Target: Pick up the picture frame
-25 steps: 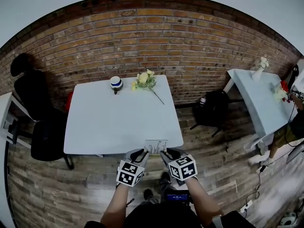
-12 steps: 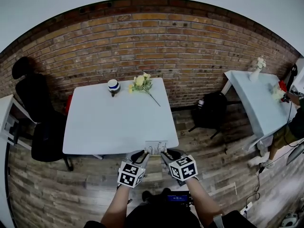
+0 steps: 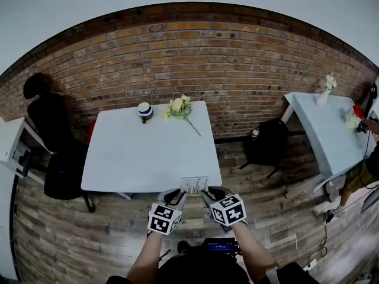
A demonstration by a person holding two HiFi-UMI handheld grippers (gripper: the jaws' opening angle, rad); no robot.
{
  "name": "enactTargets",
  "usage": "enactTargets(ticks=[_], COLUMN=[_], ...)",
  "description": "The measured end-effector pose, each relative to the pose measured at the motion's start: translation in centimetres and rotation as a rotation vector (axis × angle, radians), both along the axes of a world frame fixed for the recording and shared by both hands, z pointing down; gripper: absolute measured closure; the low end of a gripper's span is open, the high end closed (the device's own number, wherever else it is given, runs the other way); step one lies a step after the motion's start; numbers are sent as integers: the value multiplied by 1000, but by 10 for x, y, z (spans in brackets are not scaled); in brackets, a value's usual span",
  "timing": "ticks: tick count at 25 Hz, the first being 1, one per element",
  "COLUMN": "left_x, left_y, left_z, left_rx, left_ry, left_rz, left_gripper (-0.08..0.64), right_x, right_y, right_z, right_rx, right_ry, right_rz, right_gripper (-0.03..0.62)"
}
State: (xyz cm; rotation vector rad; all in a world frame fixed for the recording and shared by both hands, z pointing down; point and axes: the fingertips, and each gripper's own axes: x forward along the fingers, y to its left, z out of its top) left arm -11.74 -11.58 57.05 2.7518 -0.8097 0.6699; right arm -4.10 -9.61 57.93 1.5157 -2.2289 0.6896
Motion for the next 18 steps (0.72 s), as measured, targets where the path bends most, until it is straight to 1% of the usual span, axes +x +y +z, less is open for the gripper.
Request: enactTargets(ticks=[5, 11, 18], left_x=[4, 13, 15], left_y=[4, 6, 5], left_z=[-1, 0, -2], left_rx=[-1, 2, 3], left_ry=[-2, -8, -9], left_rz=[-13, -13, -16], left_gripper=[468, 467, 468], right_x=[5, 13, 16], right_y=[3, 5, 4], right_z=[-1, 0, -1], right_rx=[3, 3, 7], right_ry=[-3, -8, -9], right_rz=[-9, -8, -9], right_gripper=[480, 480, 480])
